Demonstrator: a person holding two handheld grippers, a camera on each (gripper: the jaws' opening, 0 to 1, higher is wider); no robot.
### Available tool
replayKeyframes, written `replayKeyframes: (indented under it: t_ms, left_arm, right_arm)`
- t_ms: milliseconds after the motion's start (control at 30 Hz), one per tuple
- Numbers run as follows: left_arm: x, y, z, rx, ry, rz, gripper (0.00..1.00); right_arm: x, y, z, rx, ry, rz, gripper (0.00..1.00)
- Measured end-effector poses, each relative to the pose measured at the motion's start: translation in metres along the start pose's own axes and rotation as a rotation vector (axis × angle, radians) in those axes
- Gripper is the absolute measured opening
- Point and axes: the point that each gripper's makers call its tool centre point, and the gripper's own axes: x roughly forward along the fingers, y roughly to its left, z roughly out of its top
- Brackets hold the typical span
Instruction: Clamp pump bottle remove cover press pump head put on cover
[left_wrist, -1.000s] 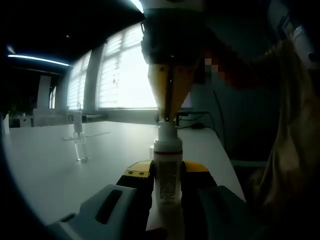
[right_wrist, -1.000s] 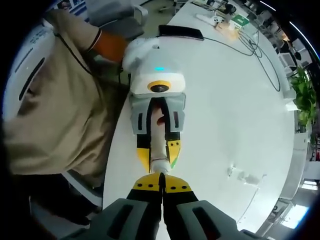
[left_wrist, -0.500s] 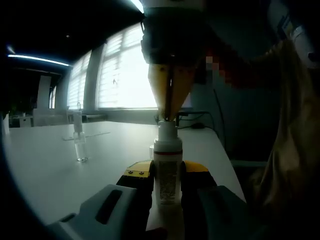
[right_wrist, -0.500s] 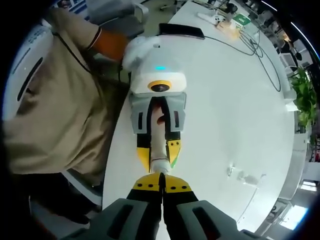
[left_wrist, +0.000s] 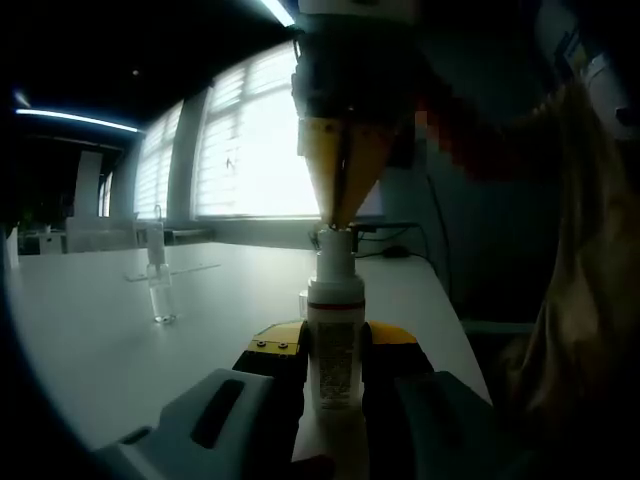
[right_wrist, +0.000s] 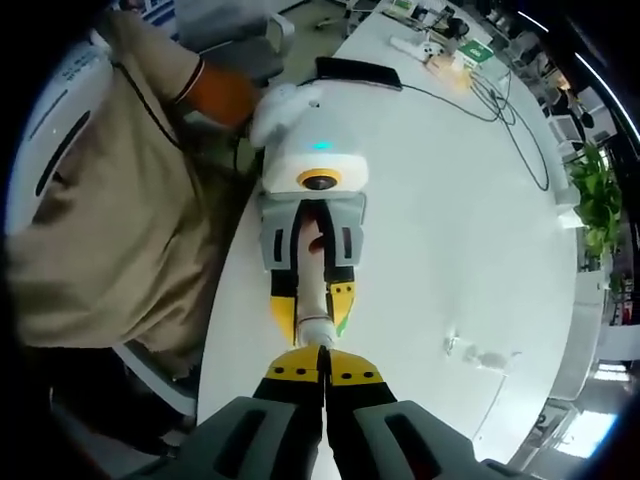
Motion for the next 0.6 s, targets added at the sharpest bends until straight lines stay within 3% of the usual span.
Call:
replayKeyframes:
  t_ms: [600]
  left_arm:
    - [-0.0015, 0.0015, 0.0000, -0.001, -0.001, 0.010, 0.12]
  right_arm:
    - [-0.0040, -0.0016, -0.0011, 0.087, -0.153, -0.130, 0.00]
